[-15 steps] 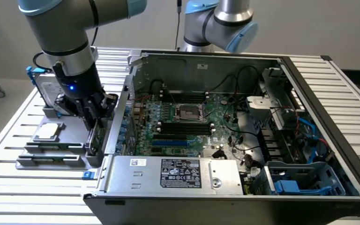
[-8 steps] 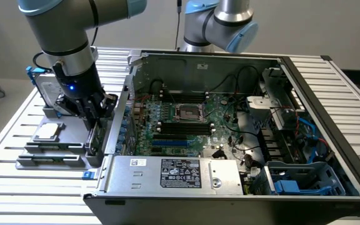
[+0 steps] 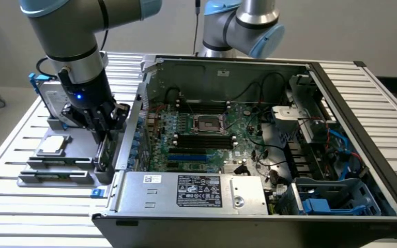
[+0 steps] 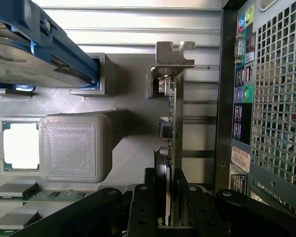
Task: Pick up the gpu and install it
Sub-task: 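Pick up the gpu and move the gpu toward the slot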
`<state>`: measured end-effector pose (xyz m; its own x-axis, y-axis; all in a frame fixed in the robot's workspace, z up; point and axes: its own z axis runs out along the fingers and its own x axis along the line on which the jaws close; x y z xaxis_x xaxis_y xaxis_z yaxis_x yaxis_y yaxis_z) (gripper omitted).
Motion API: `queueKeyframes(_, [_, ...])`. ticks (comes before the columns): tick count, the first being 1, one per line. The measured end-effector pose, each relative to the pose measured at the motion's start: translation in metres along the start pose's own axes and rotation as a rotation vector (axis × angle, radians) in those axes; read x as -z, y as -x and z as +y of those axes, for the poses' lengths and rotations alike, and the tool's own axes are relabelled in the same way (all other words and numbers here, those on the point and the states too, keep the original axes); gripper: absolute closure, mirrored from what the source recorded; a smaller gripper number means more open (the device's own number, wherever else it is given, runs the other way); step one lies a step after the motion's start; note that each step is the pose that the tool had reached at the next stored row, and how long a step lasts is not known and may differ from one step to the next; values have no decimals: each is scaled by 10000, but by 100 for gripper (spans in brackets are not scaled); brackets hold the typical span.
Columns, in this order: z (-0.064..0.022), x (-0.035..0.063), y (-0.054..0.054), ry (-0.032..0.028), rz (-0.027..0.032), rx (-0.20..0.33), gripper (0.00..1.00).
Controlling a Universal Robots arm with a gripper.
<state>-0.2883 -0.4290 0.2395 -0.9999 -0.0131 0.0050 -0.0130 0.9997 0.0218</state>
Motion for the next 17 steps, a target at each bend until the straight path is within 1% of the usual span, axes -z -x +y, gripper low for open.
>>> queueKeyframes(2, [1, 9, 0, 4, -5, 0, 74])
queueKeyframes(5, [2, 92, -1, 1, -1, 0, 74])
queueKeyframes(17, [17, 634, -3, 1, -1, 0, 74])
